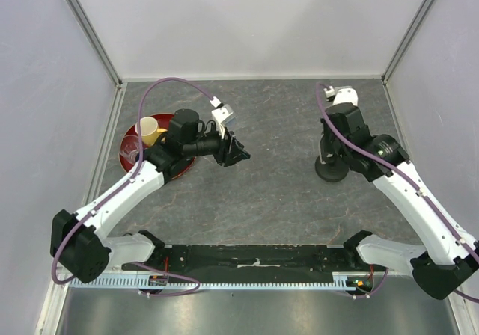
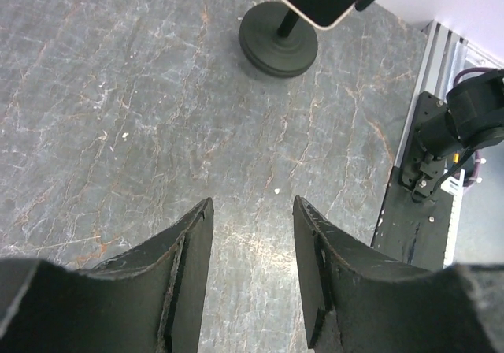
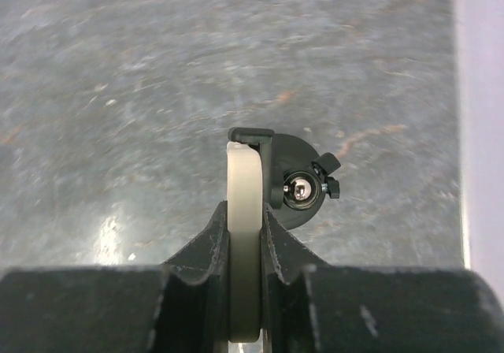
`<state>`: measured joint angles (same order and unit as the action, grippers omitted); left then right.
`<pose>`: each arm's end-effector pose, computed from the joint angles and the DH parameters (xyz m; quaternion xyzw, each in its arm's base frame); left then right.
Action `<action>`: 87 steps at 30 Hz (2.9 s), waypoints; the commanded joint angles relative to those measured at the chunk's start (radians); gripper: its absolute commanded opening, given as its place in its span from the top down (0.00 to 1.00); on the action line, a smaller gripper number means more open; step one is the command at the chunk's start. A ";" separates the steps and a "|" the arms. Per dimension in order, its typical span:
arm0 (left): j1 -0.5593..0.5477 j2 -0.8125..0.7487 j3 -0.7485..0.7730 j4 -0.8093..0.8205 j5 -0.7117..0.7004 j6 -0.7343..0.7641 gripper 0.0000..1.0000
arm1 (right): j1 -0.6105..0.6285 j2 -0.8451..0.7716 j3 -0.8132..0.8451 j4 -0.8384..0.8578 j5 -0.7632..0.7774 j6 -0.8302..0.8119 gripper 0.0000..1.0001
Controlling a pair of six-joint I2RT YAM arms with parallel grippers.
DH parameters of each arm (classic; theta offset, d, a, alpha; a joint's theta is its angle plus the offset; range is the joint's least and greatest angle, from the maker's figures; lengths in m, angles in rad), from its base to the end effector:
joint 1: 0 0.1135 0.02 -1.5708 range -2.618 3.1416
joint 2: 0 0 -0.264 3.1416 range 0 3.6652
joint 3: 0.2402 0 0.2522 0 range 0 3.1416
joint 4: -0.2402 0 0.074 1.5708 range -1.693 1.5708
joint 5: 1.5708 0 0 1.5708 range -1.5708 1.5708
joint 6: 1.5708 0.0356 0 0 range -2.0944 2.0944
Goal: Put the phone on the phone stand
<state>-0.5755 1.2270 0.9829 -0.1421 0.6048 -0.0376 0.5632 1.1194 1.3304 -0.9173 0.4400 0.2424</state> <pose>0.2229 -0.1688 0.3222 0.3707 0.7194 -0.3964 0.4335 0.1879 0.1007 0.3921 -0.0513 0.8894 -0.0220 0.4538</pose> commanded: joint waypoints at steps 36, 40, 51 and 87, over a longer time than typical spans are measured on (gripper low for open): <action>-0.083 -0.008 0.014 -0.008 -0.028 -0.166 0.51 | -0.471 -0.383 -0.162 -0.538 0.727 0.988 1.00; -0.083 0.000 0.020 -0.017 -0.028 -0.165 0.51 | -0.505 -0.356 -0.160 -0.537 0.733 0.995 1.00; -0.106 0.020 0.028 -0.040 -0.039 -0.150 0.51 | -0.545 -0.273 -0.224 -0.535 0.697 1.107 1.00; -0.139 0.035 0.036 -0.056 -0.039 -0.137 0.51 | -0.678 -0.271 -0.112 -0.477 0.652 0.984 0.04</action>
<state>-0.7071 1.2549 0.9833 -0.1932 0.5686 -0.1905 -0.1097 0.8520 1.1534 -1.3483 1.0744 1.2930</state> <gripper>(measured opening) 0.494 0.928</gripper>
